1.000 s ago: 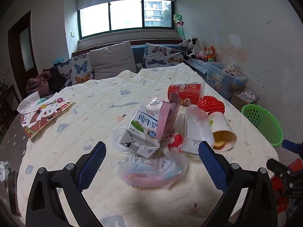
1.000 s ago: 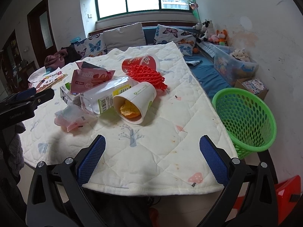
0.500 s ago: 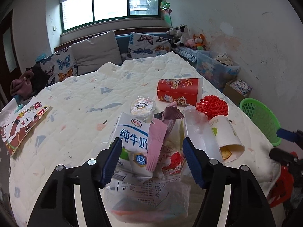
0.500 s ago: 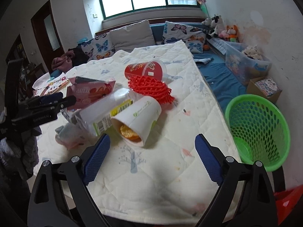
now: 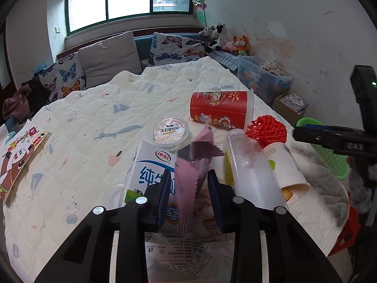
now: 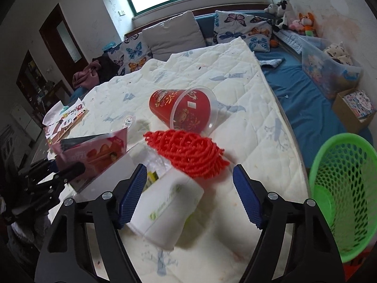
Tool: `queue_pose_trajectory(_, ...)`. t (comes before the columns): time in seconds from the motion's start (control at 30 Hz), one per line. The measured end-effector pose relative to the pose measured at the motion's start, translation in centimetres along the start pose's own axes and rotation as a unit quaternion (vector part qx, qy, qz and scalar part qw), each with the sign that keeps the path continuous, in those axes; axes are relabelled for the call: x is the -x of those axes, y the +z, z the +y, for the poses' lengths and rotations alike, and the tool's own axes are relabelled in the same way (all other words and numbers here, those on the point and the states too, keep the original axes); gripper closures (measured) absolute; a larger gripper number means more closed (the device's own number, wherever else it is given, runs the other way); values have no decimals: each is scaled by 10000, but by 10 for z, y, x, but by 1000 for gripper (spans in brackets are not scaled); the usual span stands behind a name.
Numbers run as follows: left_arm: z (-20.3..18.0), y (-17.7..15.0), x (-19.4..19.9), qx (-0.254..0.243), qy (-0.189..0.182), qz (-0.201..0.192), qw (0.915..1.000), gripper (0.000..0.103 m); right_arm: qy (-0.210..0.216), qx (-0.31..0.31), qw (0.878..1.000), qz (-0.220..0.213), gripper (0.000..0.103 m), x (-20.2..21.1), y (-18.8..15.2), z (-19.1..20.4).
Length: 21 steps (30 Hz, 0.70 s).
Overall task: Collect trash
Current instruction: 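Grasp the pink wrapper with the left tool while the right tool grasps the red mesh net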
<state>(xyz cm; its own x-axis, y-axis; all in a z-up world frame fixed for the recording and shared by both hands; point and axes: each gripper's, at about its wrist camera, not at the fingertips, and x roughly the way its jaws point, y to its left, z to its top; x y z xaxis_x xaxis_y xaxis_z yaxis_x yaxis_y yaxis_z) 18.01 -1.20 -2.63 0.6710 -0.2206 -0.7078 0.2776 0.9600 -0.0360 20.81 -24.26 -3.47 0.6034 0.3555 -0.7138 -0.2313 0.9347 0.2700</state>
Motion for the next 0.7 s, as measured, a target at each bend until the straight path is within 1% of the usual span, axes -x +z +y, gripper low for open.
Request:
queue_pose_trajectory(0.13,1,1,-3,25,-68,-3,10000,90,107,4,9999,89,30,-20,9,-2)
queue_pose_trajectory(0.3,1,2,-2,30,-133,-39,9999,96,93,25,9997,226,32,-44,15,-4)
queue_pose_trajectory(0.37,1,3,1,20,-160,-80,9998,96,29,37,9996,276,37,-51,15,-5)
queue_pose_trajectory(0.43,-1,4,5,-1,-192,-140,9997,96,38,-28,9997,230,39,-53,16,-8)
queue_pose_trajectory(0.57,-2,6,14,2,-216,-237,9995,96,-70,-12,9999,149,51,-50,16,-9)
queue_pose_trajectory(0.7,-4,9,25,29,-251,-350,9991,96,-148,63,9999,-2,56,-41,16,-8)
